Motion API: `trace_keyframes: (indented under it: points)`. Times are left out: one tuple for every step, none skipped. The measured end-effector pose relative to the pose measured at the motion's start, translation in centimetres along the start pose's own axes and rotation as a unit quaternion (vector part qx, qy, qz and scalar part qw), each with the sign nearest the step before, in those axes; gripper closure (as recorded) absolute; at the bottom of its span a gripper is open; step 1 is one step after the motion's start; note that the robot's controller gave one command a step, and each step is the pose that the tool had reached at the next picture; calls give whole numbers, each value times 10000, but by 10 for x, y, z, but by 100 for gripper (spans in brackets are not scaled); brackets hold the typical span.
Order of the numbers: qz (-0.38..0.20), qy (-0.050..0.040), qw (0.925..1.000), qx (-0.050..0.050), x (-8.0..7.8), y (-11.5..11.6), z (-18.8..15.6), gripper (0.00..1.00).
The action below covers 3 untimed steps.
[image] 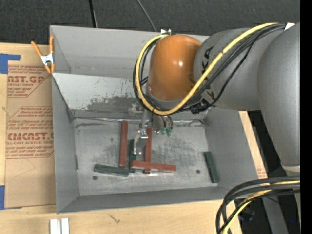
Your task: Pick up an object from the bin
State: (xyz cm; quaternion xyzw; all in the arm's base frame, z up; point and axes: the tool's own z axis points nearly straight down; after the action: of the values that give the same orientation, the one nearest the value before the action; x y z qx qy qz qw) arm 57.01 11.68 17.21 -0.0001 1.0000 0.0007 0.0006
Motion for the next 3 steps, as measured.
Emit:
trace_keyframes:
  points:
    - [-247,-119,9996,-26,44,1,94,100]
    - [-250,-42,9997,-13,49,1,99,0]
    - [-249,-43,9997,-13,49,0,99,0]
